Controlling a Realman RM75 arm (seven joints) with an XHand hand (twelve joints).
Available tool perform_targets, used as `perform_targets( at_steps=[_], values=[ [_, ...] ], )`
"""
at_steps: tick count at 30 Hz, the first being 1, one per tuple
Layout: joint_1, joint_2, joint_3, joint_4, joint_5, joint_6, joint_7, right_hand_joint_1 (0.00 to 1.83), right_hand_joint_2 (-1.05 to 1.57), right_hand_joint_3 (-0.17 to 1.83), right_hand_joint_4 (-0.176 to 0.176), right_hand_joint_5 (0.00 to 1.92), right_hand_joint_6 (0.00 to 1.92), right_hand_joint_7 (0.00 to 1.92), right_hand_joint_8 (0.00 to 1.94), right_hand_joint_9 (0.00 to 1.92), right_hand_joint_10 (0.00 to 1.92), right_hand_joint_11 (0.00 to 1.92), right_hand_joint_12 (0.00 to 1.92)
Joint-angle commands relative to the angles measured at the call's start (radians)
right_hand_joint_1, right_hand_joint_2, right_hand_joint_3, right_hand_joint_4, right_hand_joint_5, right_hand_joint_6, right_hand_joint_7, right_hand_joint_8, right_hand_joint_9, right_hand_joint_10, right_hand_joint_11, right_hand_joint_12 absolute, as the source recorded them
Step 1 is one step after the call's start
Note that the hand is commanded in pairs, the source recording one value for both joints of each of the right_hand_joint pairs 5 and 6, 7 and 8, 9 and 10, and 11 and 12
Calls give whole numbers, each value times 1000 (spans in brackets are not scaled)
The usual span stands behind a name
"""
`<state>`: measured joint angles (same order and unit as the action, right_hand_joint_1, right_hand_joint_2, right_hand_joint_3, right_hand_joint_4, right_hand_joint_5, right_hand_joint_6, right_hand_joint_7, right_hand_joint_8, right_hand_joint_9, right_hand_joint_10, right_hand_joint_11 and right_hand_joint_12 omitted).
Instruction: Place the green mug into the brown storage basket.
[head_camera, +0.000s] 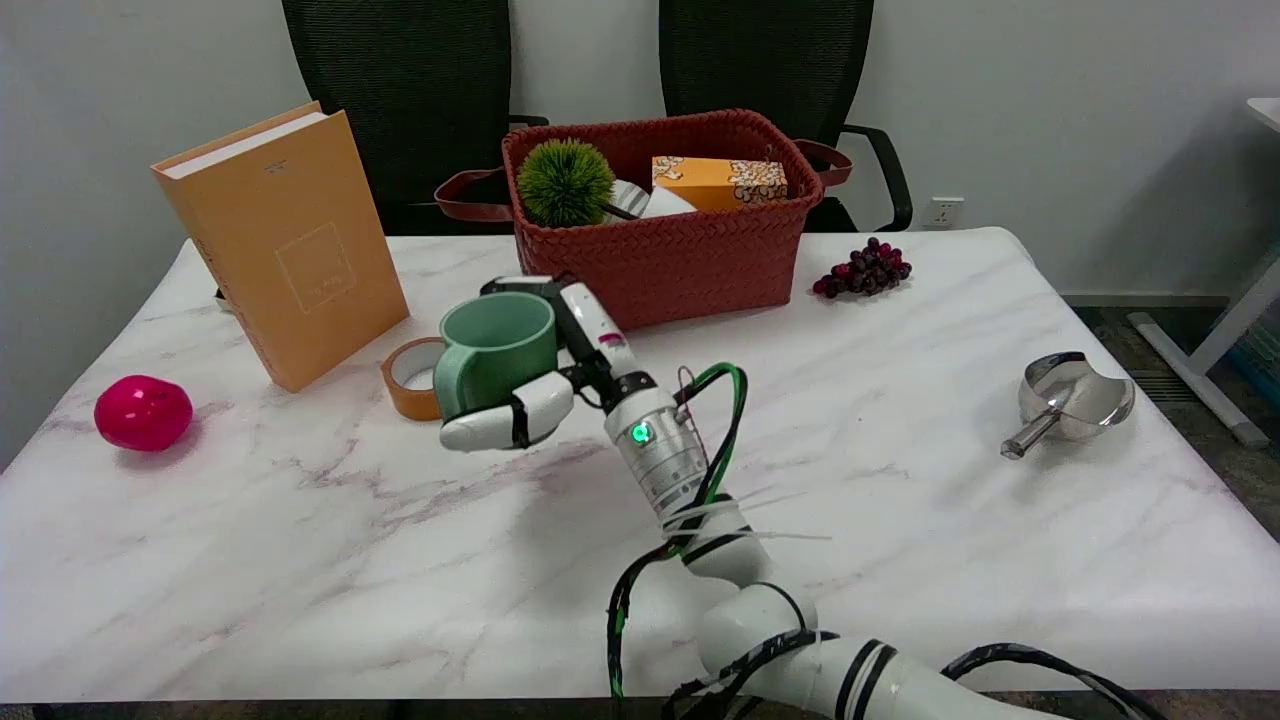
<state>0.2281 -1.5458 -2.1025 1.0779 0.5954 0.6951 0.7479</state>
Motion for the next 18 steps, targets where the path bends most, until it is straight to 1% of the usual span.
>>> perform_targets(
  at_steps=[1,10,13,18],
  values=[
    [76,30,112,111,28,6,-279,1134,688,684,0,1073,1073,1736,1736,1401,1401,1920,1920],
    [180,39,114,77,154,32,-531,1130,651,722,0,1069,1069,1724,1724,1406,1406,1920,1920],
    [220,39,114,44,194,56,-597,1131,643,736,0,1066,1066,1718,1718,1400,1400,1920,1920],
    [292,39,114,-4,236,93,-675,1145,660,818,0,1078,1078,1695,1695,1383,1383,1920,1920]
  ],
)
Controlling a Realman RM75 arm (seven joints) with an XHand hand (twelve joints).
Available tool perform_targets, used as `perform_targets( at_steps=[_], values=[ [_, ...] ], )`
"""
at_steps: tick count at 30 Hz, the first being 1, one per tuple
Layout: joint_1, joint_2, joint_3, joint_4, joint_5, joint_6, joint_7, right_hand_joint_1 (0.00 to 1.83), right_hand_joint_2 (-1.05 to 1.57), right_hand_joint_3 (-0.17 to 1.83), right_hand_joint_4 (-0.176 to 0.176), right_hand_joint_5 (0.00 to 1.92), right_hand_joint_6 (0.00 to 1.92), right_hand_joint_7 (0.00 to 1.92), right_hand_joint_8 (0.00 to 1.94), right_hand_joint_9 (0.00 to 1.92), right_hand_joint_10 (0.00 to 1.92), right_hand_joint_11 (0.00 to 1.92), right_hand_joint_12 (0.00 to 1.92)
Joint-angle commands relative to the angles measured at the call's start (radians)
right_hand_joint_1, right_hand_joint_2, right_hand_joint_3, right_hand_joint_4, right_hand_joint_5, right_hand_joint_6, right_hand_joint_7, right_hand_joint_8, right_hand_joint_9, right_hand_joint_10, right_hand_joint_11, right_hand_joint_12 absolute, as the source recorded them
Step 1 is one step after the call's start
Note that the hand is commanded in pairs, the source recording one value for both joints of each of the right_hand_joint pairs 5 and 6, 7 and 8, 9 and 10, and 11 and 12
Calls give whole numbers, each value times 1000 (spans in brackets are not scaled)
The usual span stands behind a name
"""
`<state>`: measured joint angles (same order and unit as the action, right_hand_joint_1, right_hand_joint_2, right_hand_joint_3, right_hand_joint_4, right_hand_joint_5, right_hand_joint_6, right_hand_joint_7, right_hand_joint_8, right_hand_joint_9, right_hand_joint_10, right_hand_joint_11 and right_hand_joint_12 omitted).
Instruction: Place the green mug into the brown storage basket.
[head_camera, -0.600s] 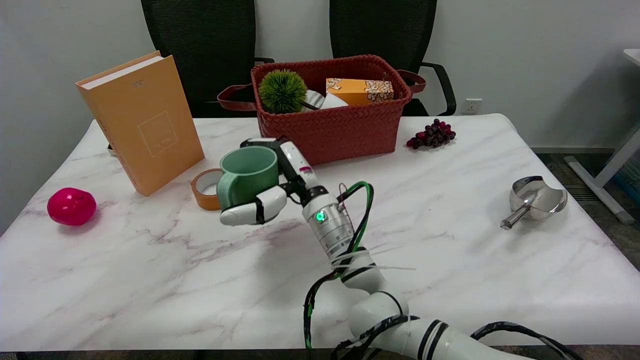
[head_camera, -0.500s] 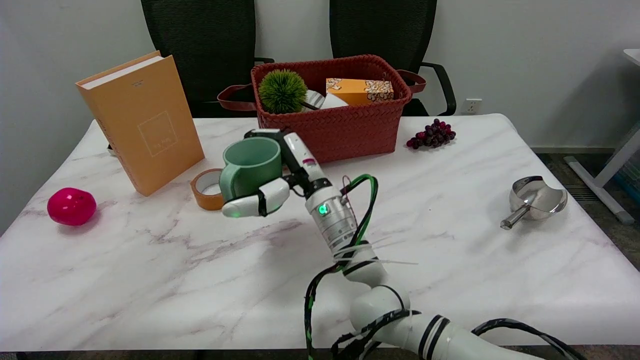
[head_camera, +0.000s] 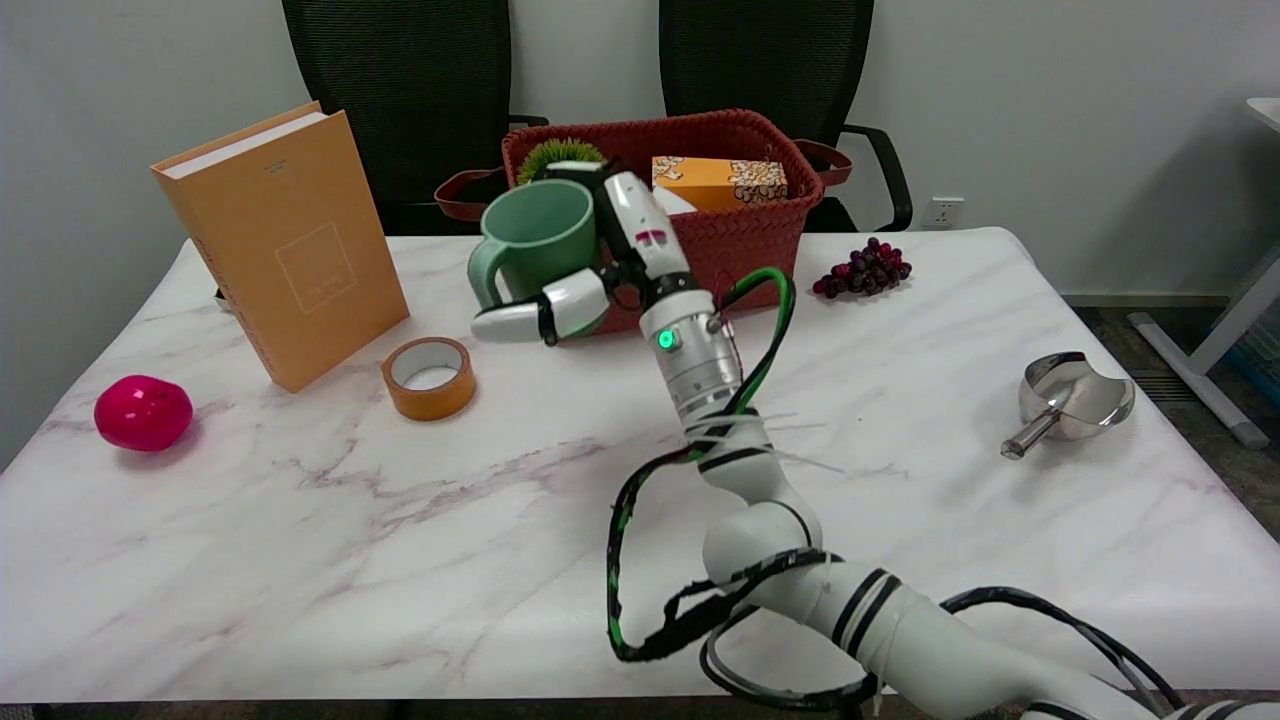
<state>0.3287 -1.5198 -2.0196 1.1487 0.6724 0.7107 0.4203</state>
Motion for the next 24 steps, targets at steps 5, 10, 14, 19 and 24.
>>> perform_targets(
  at_steps=[5,10,14,19,24],
  values=[
    [264,21,31,-117,203,96,-410,1147,658,838,0,1079,1079,1680,1680,1378,1378,1920,1920],
    [349,30,31,-172,257,90,-460,1140,652,866,0,1083,1083,1684,1684,1380,1380,1920,1920],
    [421,31,31,-248,291,82,-467,1137,647,876,0,1082,1082,1685,1685,1382,1382,1920,1920],
    [514,28,23,-350,321,48,-467,1134,639,885,0,1080,1080,1683,1683,1380,1380,1920,1920],
    [606,-5,21,-506,329,36,-467,1131,624,900,0,1079,1079,1675,1675,1374,1374,1920,1920]
  ],
)
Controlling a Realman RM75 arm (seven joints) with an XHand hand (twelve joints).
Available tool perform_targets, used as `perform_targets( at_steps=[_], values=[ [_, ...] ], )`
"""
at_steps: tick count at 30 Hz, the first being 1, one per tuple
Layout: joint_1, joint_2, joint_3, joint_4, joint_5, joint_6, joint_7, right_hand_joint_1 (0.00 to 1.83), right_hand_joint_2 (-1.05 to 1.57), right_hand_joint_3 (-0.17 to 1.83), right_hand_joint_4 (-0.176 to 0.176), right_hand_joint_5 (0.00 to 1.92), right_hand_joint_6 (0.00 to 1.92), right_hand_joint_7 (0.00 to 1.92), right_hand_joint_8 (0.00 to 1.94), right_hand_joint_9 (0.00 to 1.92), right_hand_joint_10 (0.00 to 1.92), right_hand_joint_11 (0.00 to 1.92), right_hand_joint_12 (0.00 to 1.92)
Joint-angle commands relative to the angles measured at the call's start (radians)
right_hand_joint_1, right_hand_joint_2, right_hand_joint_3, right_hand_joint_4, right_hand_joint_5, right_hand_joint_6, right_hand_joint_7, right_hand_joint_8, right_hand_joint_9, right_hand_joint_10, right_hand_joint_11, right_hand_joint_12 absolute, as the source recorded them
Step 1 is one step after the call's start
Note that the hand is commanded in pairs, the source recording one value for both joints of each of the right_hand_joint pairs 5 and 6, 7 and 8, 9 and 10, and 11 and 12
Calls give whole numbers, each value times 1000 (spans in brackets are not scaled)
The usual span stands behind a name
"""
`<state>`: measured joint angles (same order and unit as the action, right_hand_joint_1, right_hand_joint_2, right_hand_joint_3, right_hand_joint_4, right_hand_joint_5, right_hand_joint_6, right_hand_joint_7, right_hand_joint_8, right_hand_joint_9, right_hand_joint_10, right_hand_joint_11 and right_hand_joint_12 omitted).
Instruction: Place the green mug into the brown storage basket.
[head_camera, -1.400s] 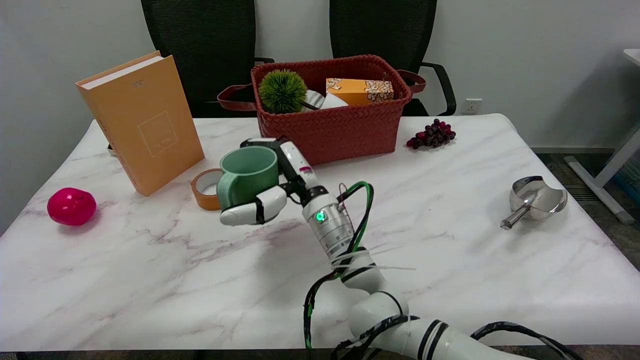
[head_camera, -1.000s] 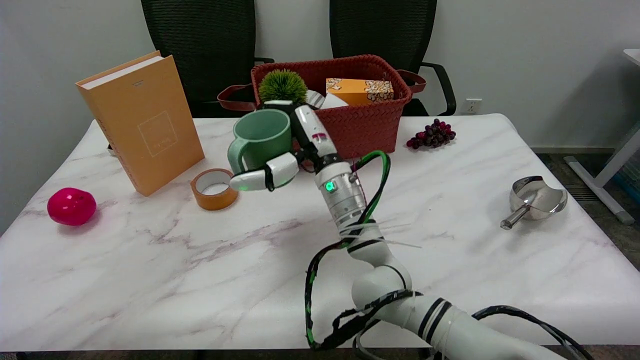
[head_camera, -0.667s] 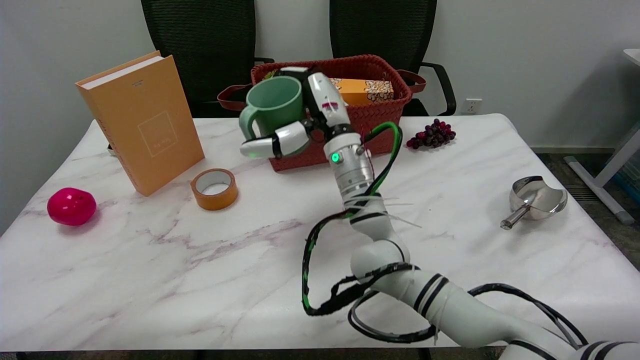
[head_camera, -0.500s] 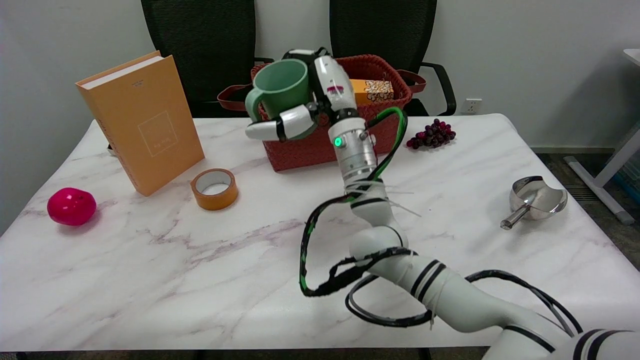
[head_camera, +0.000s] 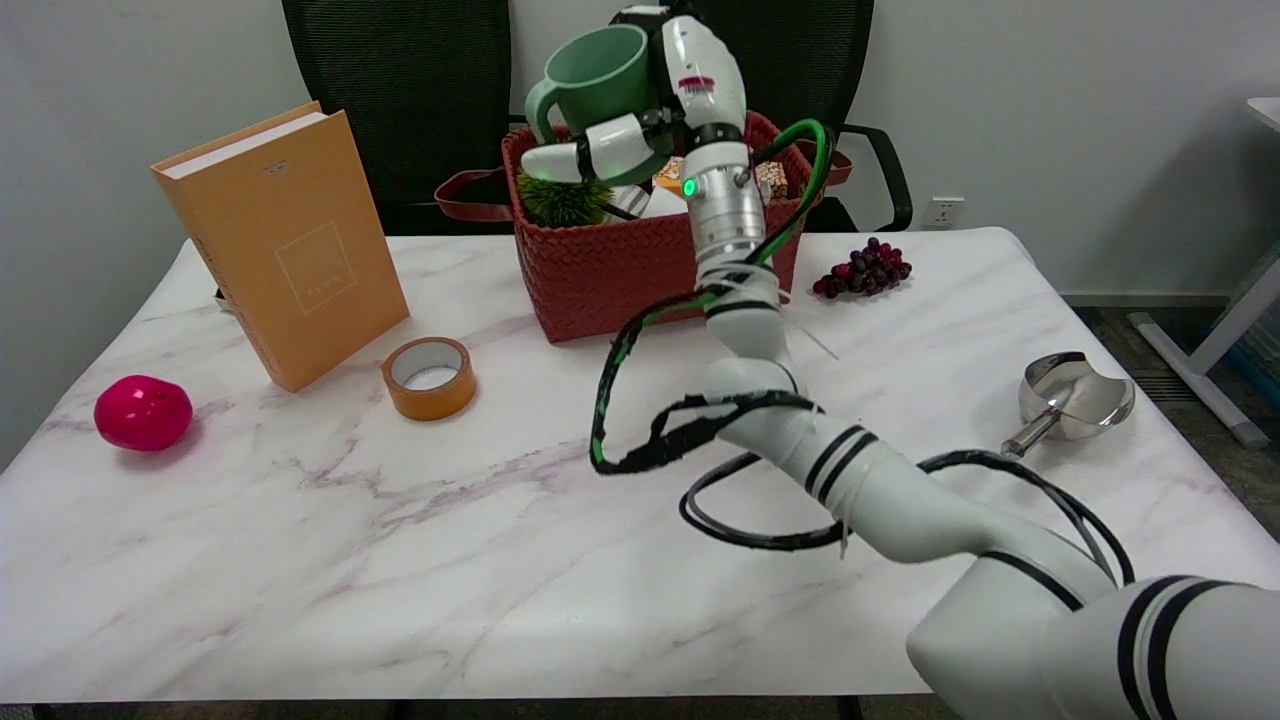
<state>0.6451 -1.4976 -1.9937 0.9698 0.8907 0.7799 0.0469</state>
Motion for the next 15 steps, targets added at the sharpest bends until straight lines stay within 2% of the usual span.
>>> perform_targets(
  at_steps=[1,8,15],
  values=[
    [302,-33,-4,-352,111,-33,-94,1129,618,907,0,1077,1077,1674,1674,1373,1373,1920,1920],
    [424,-74,3,-577,148,-36,-84,1123,576,959,0,1073,1073,1657,1657,1366,1366,1920,1920],
    [463,-51,5,-621,248,-70,-92,1119,564,972,0,1076,1076,1666,1666,1381,1381,1920,1920]
  ],
)
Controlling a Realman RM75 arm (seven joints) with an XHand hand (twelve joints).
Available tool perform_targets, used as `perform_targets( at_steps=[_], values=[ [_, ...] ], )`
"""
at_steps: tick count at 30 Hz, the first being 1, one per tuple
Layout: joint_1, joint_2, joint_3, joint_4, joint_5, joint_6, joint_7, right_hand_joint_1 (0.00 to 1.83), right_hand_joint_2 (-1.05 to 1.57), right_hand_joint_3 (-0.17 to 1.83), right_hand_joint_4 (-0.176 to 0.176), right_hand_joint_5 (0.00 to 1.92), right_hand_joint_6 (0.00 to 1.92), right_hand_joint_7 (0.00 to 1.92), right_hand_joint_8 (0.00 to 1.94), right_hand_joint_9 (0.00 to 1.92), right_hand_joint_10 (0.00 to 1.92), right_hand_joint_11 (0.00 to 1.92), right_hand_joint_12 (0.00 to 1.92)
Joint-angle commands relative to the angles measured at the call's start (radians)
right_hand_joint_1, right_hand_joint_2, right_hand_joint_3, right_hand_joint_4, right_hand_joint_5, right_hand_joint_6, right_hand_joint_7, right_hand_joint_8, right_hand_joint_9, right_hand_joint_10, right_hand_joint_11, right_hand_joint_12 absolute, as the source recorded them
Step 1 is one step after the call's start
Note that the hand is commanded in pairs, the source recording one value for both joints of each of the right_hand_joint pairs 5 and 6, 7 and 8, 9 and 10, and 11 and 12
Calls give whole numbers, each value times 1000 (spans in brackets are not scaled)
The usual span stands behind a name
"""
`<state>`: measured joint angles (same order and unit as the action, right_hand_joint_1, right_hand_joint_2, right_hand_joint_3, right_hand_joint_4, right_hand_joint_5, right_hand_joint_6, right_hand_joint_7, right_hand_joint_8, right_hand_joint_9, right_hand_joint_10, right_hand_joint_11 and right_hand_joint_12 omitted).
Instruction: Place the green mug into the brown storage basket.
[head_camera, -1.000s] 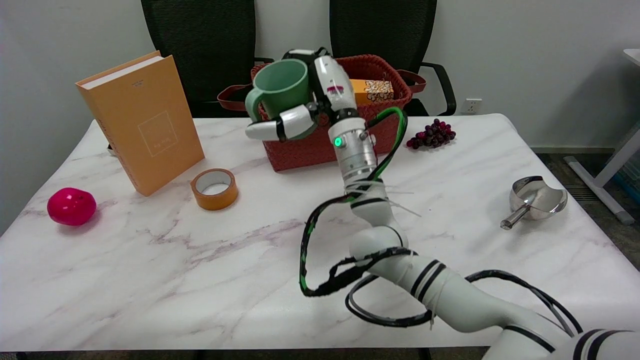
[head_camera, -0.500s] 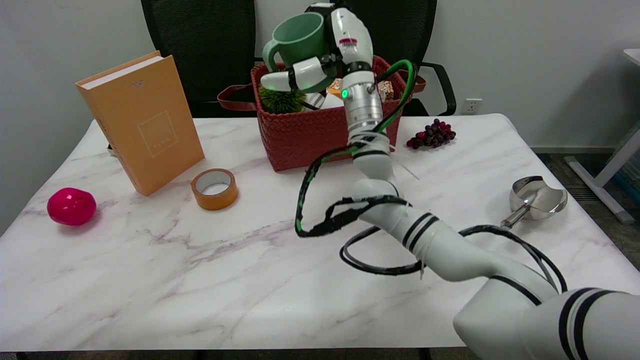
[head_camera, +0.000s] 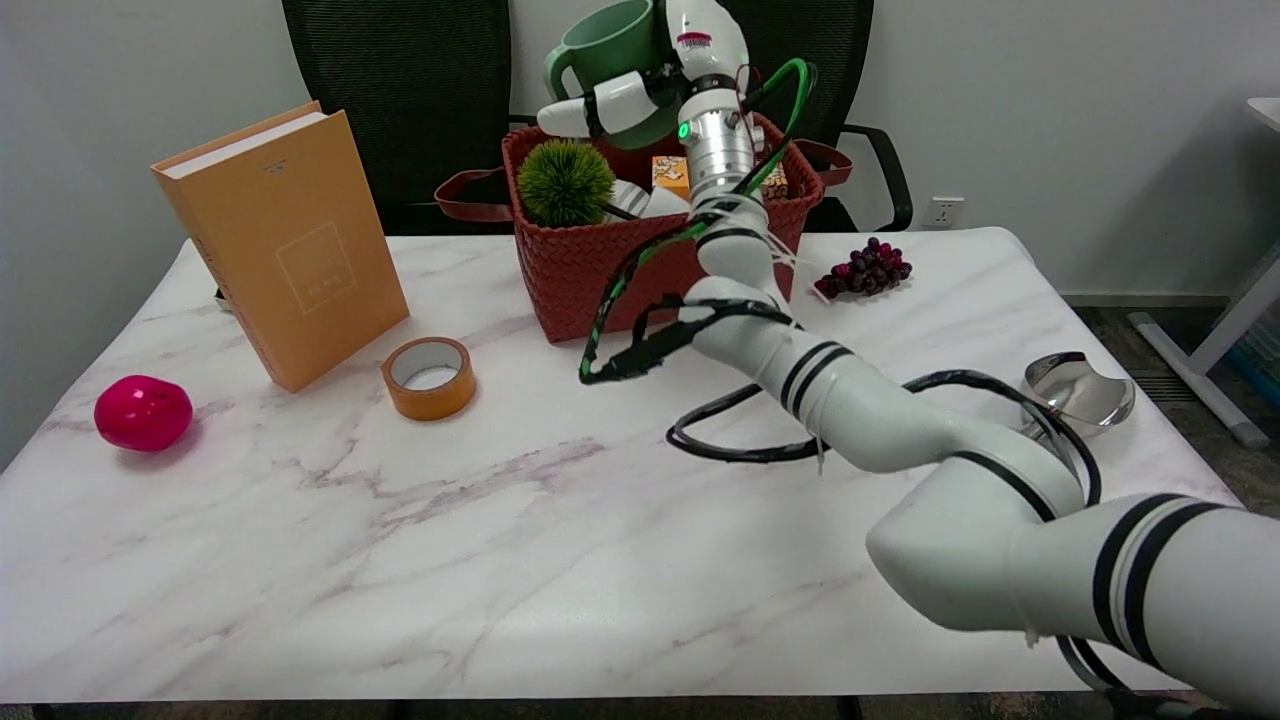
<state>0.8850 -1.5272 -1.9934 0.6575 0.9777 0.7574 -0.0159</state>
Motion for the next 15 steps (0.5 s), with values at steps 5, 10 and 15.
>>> perform_targets(
  at_steps=[5,10,15],
  values=[
    [232,18,5,-308,260,-53,-29,1112,592,937,0,1082,1082,1679,1679,1398,1398,1920,1920],
    [230,56,5,-308,342,-70,-29,1098,648,872,0,1095,1095,1713,1713,1434,1434,1920,1920],
    [224,74,4,-317,390,-79,-29,1094,647,844,0,1097,1097,1732,1732,1467,1467,1920,1920]
  ],
)
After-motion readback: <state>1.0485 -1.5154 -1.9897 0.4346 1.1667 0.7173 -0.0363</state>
